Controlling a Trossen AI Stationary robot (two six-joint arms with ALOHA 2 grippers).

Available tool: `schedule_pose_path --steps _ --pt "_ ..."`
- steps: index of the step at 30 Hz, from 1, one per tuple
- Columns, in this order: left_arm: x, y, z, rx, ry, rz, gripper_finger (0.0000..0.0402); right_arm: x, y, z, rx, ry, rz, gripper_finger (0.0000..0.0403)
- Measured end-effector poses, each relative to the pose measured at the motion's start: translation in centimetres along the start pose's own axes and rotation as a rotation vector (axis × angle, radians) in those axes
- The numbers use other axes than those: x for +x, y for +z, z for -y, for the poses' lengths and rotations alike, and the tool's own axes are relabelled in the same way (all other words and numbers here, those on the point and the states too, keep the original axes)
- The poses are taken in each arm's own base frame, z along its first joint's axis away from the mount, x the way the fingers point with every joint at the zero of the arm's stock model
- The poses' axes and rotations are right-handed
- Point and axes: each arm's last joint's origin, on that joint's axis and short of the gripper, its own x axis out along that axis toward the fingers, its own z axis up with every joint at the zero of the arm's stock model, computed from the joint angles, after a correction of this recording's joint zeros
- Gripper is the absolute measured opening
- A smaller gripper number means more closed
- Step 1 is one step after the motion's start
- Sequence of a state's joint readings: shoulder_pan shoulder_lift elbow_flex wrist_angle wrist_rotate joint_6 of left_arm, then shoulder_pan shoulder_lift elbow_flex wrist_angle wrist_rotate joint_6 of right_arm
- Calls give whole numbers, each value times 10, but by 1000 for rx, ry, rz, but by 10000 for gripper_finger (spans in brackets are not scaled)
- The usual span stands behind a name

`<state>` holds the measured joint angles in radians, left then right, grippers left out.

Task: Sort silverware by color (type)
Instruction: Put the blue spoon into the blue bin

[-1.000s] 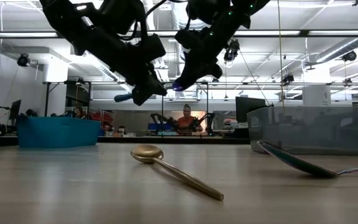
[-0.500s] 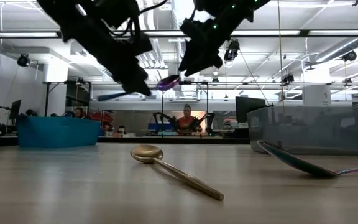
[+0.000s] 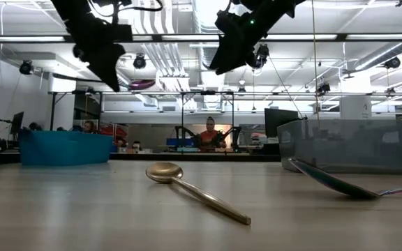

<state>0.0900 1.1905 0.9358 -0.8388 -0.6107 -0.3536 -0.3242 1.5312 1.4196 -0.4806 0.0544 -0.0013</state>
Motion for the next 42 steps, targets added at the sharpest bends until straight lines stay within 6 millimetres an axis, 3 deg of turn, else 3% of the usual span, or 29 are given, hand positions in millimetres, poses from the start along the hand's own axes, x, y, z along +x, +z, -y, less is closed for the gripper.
schedule_pose_path --steps 8,17,30,42 --pt "-17 -1 -22 -60 77 -152 0 7 -25 -4 -24 8 4 194" --pt "-9 -6 -43 -126 88 -319 0 19 -44 -4 -45 8 8 194" --pt "21 -10 -63 -150 208 -530 0 23 -49 -5 -94 6 34 194" --pt "59 -13 -71 -166 187 -748 0 23 -49 -5 -101 6 32 194"
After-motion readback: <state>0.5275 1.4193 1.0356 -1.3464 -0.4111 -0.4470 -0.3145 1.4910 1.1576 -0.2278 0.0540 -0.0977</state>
